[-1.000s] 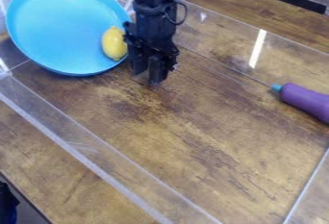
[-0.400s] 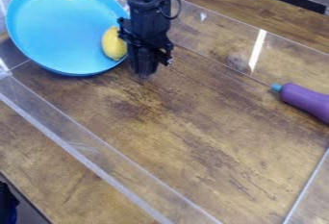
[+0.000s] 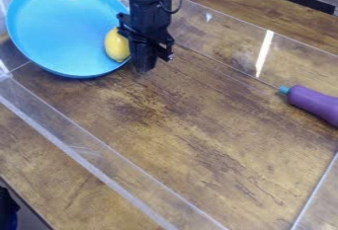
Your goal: Remove the lemon from the blue tray and put it on the table
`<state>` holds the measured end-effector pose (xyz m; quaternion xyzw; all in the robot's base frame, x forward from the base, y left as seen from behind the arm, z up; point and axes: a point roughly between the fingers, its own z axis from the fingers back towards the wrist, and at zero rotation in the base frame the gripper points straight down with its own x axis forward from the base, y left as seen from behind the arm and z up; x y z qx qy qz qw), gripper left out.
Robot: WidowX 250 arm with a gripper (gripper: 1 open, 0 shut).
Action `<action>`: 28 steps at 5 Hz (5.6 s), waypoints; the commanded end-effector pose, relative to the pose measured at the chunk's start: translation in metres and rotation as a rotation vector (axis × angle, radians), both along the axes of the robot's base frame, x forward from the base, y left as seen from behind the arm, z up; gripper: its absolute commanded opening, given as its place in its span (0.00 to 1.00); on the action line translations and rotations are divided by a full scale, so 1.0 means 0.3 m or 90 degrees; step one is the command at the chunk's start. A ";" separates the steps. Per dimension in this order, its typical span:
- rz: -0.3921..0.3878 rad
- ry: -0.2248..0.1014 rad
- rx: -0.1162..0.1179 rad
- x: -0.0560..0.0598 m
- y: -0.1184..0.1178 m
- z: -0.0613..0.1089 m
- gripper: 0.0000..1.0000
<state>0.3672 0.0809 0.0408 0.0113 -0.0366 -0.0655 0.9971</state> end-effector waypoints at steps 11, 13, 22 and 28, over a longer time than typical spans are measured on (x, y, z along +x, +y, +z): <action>-0.011 -0.037 0.062 0.052 0.175 -0.012 0.00; -0.012 -0.035 0.060 0.039 0.180 -0.002 0.00; 0.014 -0.020 0.049 -0.053 0.286 -0.012 0.00; 0.037 -0.001 0.047 -0.131 0.366 -0.026 0.00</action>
